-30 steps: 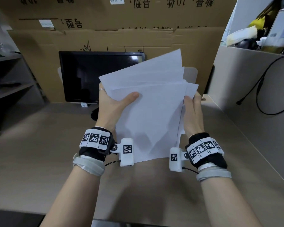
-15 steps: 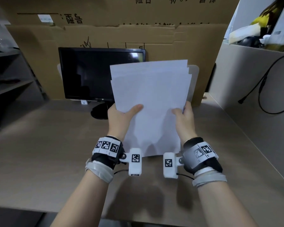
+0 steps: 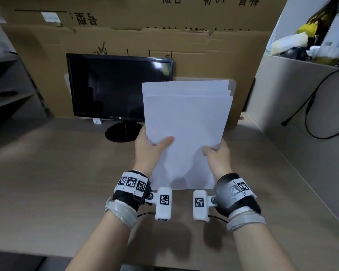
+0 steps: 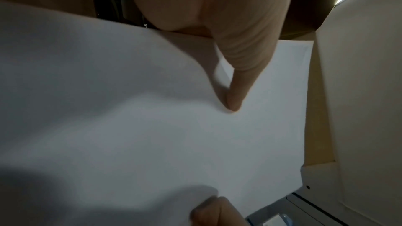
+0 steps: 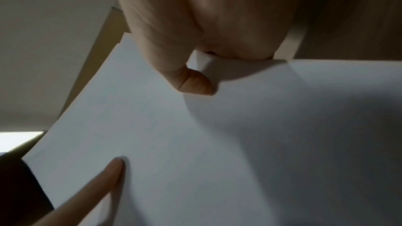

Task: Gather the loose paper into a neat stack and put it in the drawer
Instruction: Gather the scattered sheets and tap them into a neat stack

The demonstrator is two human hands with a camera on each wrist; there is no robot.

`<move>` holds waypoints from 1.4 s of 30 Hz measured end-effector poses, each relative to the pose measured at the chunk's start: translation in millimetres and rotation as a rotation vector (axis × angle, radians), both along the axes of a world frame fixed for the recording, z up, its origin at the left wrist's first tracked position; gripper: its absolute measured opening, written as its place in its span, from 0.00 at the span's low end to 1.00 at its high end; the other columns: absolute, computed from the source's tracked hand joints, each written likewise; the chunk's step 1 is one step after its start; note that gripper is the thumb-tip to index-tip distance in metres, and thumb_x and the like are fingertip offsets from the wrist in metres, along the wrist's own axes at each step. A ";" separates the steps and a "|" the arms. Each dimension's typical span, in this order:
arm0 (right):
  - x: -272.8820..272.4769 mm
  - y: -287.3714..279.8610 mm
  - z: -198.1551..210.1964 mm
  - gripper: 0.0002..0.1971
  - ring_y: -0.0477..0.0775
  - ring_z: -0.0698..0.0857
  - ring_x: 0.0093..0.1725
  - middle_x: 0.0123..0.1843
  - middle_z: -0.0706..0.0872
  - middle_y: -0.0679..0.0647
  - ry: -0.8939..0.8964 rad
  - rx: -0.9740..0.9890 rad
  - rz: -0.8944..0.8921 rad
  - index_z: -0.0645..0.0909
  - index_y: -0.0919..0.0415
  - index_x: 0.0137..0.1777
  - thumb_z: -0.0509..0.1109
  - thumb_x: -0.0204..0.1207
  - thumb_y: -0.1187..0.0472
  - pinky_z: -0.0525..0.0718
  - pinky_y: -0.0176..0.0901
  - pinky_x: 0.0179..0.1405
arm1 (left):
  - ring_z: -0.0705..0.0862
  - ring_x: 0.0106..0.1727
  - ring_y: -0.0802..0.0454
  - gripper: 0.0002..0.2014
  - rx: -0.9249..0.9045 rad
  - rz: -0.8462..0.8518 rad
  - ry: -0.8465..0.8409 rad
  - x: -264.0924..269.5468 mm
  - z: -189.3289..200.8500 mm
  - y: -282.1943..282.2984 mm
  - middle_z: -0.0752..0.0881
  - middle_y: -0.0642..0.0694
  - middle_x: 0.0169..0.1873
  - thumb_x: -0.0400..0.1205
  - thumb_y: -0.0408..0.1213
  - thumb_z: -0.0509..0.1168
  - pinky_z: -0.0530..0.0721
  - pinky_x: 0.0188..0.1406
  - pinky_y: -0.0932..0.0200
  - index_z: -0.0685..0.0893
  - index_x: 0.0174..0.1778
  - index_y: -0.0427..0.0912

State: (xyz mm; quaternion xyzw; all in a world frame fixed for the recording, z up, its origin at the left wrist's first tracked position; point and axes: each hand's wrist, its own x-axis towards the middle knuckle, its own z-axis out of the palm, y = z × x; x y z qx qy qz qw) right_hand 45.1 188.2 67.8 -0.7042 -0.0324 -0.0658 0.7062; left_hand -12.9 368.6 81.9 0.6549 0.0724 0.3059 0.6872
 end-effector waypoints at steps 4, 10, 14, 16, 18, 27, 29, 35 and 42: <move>3.3 -3.1 9.4 0.14 0.49 0.82 0.38 0.39 0.80 0.50 -0.026 0.024 -0.024 0.78 0.62 0.55 0.64 0.74 0.77 0.80 0.40 0.39 | 0.90 0.61 0.54 0.25 0.043 -0.016 -0.044 6.9 11.8 6.7 0.91 0.48 0.60 0.74 0.25 0.80 0.88 0.64 0.54 0.82 0.65 0.43; 2.0 -5.8 7.3 0.15 0.52 0.84 0.42 0.43 0.84 0.50 -0.054 0.070 0.001 0.77 0.54 0.50 0.67 0.72 0.74 0.83 0.47 0.48 | 0.90 0.62 0.52 0.28 -0.005 -0.004 -0.076 2.4 18.1 5.0 0.89 0.46 0.62 0.74 0.34 0.82 0.88 0.59 0.54 0.78 0.67 0.42; 0.9 -5.9 6.7 0.16 0.49 0.86 0.42 0.44 0.87 0.49 -0.069 0.104 -0.010 0.79 0.55 0.52 0.69 0.70 0.75 0.84 0.45 0.47 | 0.90 0.58 0.53 0.20 -0.020 0.036 -0.167 3.6 55.3 -2.7 0.89 0.48 0.58 0.79 0.45 0.76 0.89 0.60 0.52 0.79 0.63 0.44; 0.6 -5.2 12.5 0.17 0.48 0.86 0.42 0.45 0.87 0.48 -0.084 0.115 -0.011 0.79 0.54 0.53 0.70 0.70 0.74 0.84 0.44 0.47 | 0.89 0.48 0.56 0.15 -0.052 0.098 -0.180 10.5 78.7 -6.5 0.90 0.56 0.45 0.79 0.52 0.74 0.88 0.57 0.51 0.83 0.52 0.47; -0.4 -4.5 18.9 0.18 0.48 0.88 0.46 0.48 0.89 0.48 -0.101 0.113 0.000 0.79 0.52 0.55 0.71 0.70 0.74 0.85 0.43 0.49 | 0.82 0.36 0.57 0.17 -0.104 0.161 -0.145 17.0 93.4 -10.1 0.83 0.62 0.30 0.78 0.59 0.73 0.83 0.46 0.54 0.80 0.39 0.51; -3.1 -6.9 24.1 0.17 0.45 0.86 0.44 0.48 0.88 0.49 -0.086 0.118 0.025 0.78 0.59 0.59 0.73 0.72 0.72 0.81 0.36 0.44 | 0.77 0.34 0.56 0.11 -0.151 0.257 -0.035 24.5 90.0 -11.7 0.80 0.57 0.33 0.76 0.51 0.72 0.77 0.42 0.57 0.79 0.40 0.49; -2.9 -7.6 22.2 0.18 0.44 0.87 0.44 0.48 0.88 0.49 -0.078 0.114 0.029 0.78 0.59 0.60 0.73 0.71 0.71 0.81 0.37 0.44 | 0.76 0.34 0.56 0.15 -0.165 0.222 -0.034 21.9 86.7 -12.2 0.79 0.58 0.32 0.76 0.53 0.74 0.76 0.41 0.58 0.77 0.37 0.50; -1.5 -6.5 12.7 0.20 0.46 0.82 0.54 0.55 0.83 0.48 0.005 0.139 0.059 0.71 0.55 0.66 0.68 0.75 0.65 0.77 0.43 0.51 | 0.83 0.39 0.54 0.16 -0.152 0.184 -0.026 21.4 87.9 -14.5 0.85 0.54 0.39 0.70 0.54 0.77 0.80 0.43 0.56 0.82 0.42 0.49; -1.0 -6.2 -19.8 0.12 0.55 0.85 0.56 0.56 0.88 0.55 0.176 0.078 0.035 0.82 0.58 0.57 0.68 0.75 0.66 0.79 0.45 0.51 | 0.92 0.52 0.54 0.28 -0.113 0.014 0.049 11.4 38.5 -5.8 0.92 0.51 0.54 0.71 0.51 0.83 0.90 0.53 0.54 0.84 0.63 0.42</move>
